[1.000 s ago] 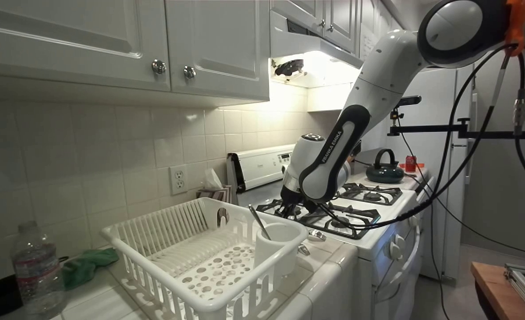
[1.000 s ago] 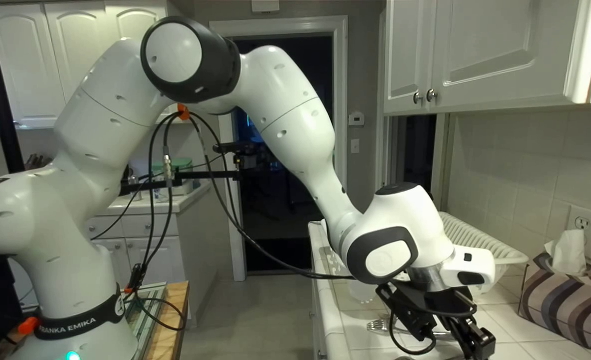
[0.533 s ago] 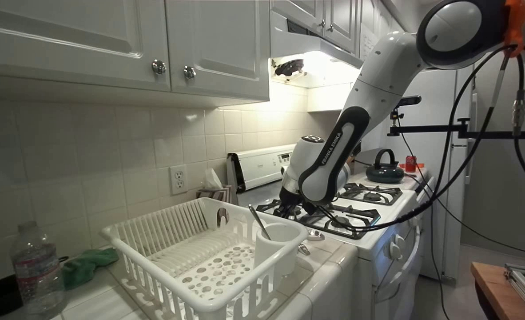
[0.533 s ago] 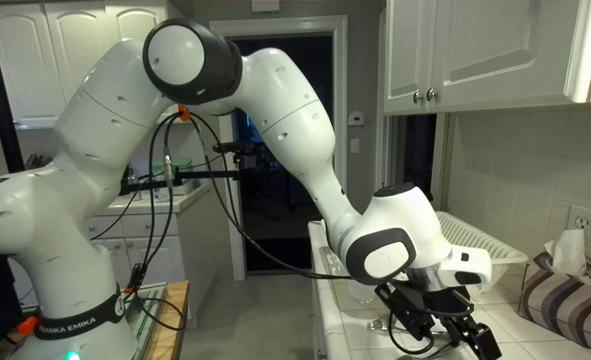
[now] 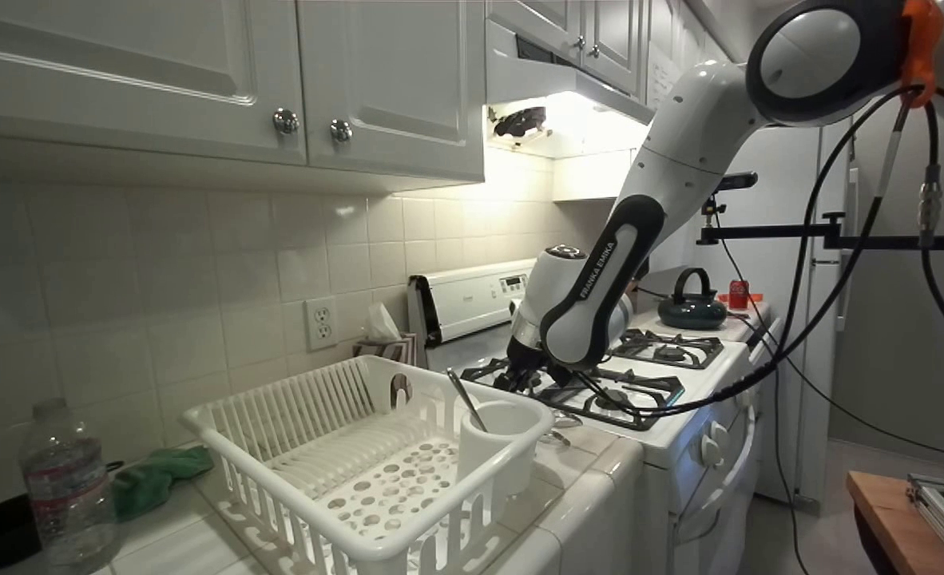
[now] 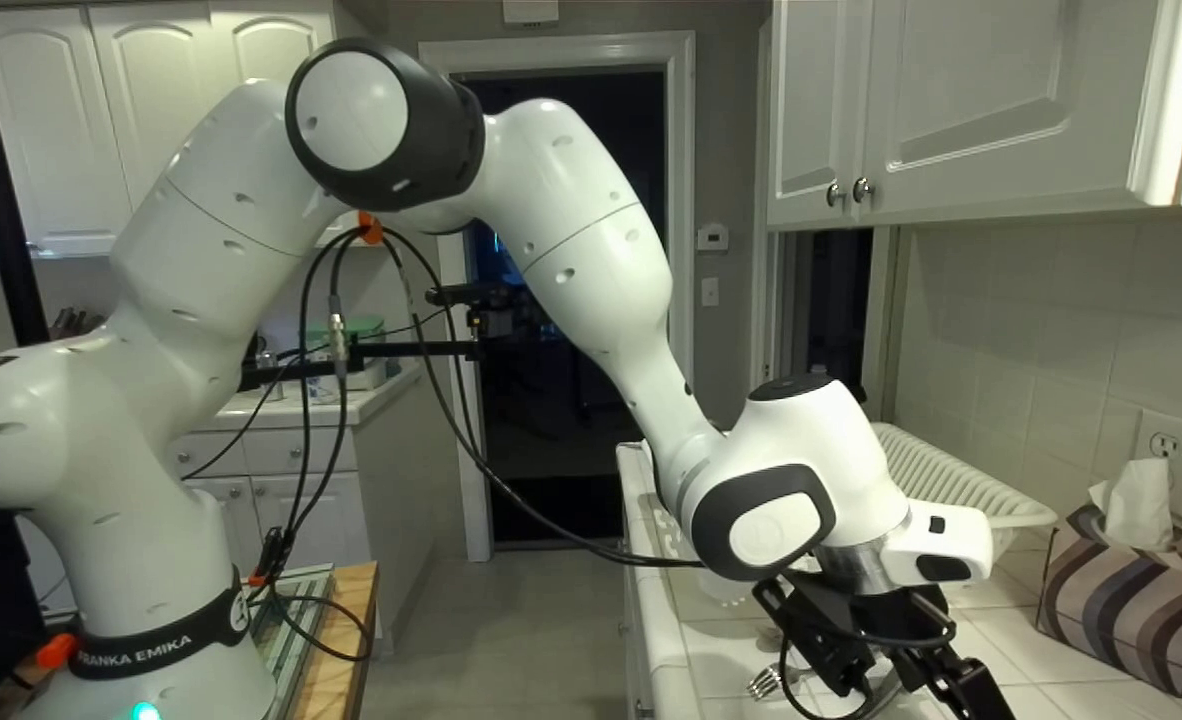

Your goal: Put one silver spoon and silver fork on the dishrack.

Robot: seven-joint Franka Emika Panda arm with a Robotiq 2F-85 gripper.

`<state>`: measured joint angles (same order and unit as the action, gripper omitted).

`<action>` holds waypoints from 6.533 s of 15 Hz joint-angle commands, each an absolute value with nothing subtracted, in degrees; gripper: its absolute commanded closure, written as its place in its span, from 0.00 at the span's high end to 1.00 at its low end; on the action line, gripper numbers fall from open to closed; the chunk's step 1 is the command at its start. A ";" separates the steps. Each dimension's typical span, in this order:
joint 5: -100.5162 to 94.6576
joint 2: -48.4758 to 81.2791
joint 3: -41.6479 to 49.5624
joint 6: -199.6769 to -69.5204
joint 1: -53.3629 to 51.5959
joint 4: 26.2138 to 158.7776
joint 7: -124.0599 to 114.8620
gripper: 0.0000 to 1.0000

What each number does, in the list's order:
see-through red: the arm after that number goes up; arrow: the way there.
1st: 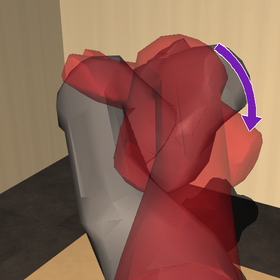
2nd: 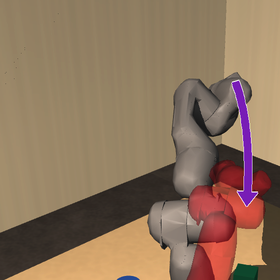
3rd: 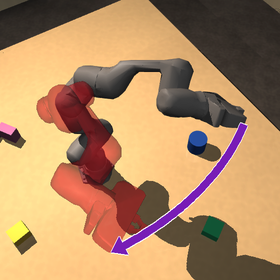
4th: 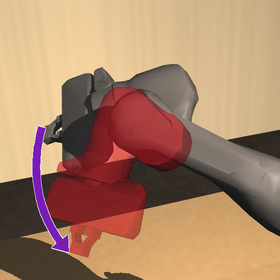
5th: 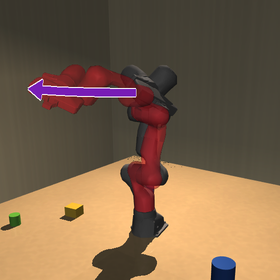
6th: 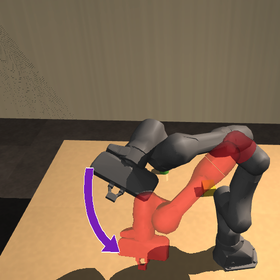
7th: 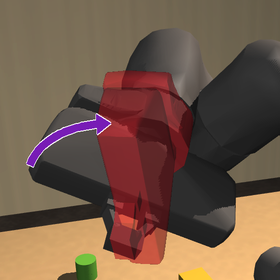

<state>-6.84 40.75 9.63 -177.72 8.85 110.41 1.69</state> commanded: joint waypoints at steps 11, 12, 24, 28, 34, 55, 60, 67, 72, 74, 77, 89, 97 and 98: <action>-5.21 37.03 0.73 -177.74 14.40 112.04 4.86 1.00; -5.24 36.95 -0.56 -177.02 15.14 112.01 5.40 1.00; -6.47 39.64 -5.03 -175.68 18.60 110.56 13.44 1.00; -6.34 40.34 -4.50 -176.03 18.16 110.29 13.34 1.00; -5.83 41.09 -3.91 -176.90 17.57 109.51 12.21 1.00; -6.14 41.94 -2.17 -177.52 15.77 109.10 11.43 0.04; -5.96 41.62 -0.56 -177.30 14.92 108.97 10.53 0.01; -3.62 33.96 -1.41 -173.95 16.26 112.30 7.72 0.01; 1.30 25.54 -6.61 -173.61 19.51 116.59 8.86 0.01; 4.23 22.57 -12.95 -175.04 23.75 118.82 10.16 0.01; 10.70 19.45 -26.26 -177.55 32.62 121.80 13.87 0.01; 14.44 31.25 -74.98 -194.71 70.51 130.66 33.68 0.01; -11.95 33.37 -70.04 -199.10 74.01 137.79 17.28 0.01; -13.39 33.21 -68.94 -199.61 73.15 137.74 15.65 0.01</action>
